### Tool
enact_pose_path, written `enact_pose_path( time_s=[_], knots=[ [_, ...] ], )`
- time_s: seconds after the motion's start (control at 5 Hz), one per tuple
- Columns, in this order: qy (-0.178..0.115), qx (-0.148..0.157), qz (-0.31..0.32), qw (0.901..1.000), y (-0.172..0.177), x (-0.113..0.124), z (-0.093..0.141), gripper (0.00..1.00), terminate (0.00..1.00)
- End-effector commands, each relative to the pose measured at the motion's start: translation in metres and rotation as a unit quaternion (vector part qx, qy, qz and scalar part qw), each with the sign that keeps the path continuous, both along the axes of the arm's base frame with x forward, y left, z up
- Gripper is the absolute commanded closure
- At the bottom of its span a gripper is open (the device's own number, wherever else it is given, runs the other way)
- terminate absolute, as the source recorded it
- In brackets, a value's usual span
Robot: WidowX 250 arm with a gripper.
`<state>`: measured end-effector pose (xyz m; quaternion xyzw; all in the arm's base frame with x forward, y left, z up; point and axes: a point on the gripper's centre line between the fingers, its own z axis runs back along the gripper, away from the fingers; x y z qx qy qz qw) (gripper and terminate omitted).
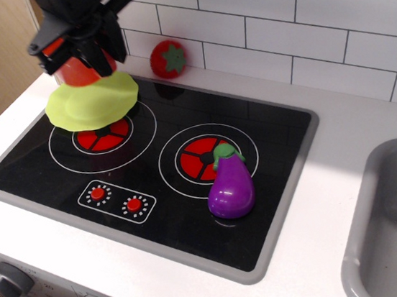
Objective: Take cup off plate
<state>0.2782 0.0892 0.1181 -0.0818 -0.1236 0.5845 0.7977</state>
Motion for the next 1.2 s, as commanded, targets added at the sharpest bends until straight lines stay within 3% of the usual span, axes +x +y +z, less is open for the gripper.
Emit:
enact_pose_path(
  time_s=[0.0,0.2,0.4,0.6,1.0],
  knots=[
    [0.008,-0.001,-0.066,0.9978,-0.012,-0.036,0.005,1.0,0.0],
    [0.033,0.0,-0.145,0.9888,-0.034,-0.06,-0.003,1.0,0.0],
    [0.038,0.002,-0.195,0.9801,-0.049,-0.07,-0.008,1.0,0.0],
    [0.044,0.001,-0.234,0.9712,-0.061,-0.064,-0.014,1.0,0.0],
    [0.038,-0.007,-0.242,0.9695,-0.085,-0.025,-0.022,1.0,0.0]
  ],
)
